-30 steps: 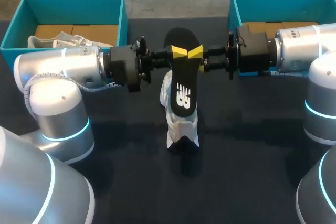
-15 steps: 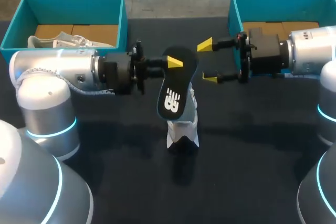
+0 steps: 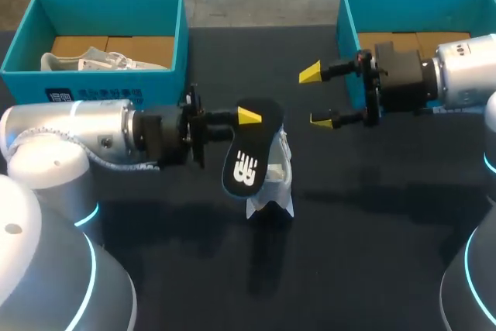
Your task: Take the shoe out of the shoebox, open the shoe tongue, remove and reinsert the insole, then place the shoe into the shoebox
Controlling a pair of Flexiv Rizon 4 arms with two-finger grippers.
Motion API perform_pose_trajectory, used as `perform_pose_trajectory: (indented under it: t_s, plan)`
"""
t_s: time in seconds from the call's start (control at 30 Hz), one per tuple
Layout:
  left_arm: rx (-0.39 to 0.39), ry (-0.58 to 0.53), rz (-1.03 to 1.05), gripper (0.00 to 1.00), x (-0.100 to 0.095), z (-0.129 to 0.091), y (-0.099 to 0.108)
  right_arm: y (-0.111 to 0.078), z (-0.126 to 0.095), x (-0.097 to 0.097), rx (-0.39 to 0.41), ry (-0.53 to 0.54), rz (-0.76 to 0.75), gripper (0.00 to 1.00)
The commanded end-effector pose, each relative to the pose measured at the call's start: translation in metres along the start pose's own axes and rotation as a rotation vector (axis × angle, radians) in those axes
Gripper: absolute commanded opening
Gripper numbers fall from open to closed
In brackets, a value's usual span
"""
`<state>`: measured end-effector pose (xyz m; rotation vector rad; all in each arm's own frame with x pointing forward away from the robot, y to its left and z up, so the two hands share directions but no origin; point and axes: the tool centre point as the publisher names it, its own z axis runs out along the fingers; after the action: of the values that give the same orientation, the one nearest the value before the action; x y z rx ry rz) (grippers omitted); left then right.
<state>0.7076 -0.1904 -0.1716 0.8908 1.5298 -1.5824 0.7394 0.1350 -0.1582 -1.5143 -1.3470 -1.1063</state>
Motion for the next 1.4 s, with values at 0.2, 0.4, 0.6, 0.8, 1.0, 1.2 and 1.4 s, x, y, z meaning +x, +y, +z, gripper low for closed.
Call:
perform_pose_trajectory:
  t_s: [0.2, 0.4, 0.6, 0.8, 1.0, 1.2, 1.4]
  plan:
    - [-0.028, -0.006, -0.055, 0.0, 0.018, -0.002, -0.014, -0.011, -0.006, -0.011, -0.011, -0.053, -0.08, 1.0]
    - [-0.015, -0.013, -0.117, 0.0, 0.025, -0.001, -0.019, -0.016, -0.01, -0.026, -0.029, -0.07, -0.114, 1.0]
    - [-0.012, 0.007, -0.135, 0.0, 0.032, -0.002, -0.02, -0.021, -0.009, -0.038, -0.008, -0.12, -0.153, 1.0]
    - [-0.012, 0.007, -0.135, 0.0, 0.032, -0.002, -0.02, -0.022, -0.01, -0.041, -0.013, -0.138, -0.139, 1.0]
    - [-0.012, 0.007, -0.135, 0.0, 0.032, -0.002, -0.02, -0.022, -0.01, -0.041, -0.013, -0.138, -0.139, 1.0]
    - [-0.012, 0.007, -0.135, 0.0, 0.032, -0.002, -0.02, -0.022, -0.01, -0.041, -0.013, -0.138, -0.139, 1.0]
    - [-0.012, 0.007, -0.135, 0.0, 0.032, -0.002, -0.02, -0.022, -0.01, -0.041, -0.013, -0.138, -0.139, 1.0]
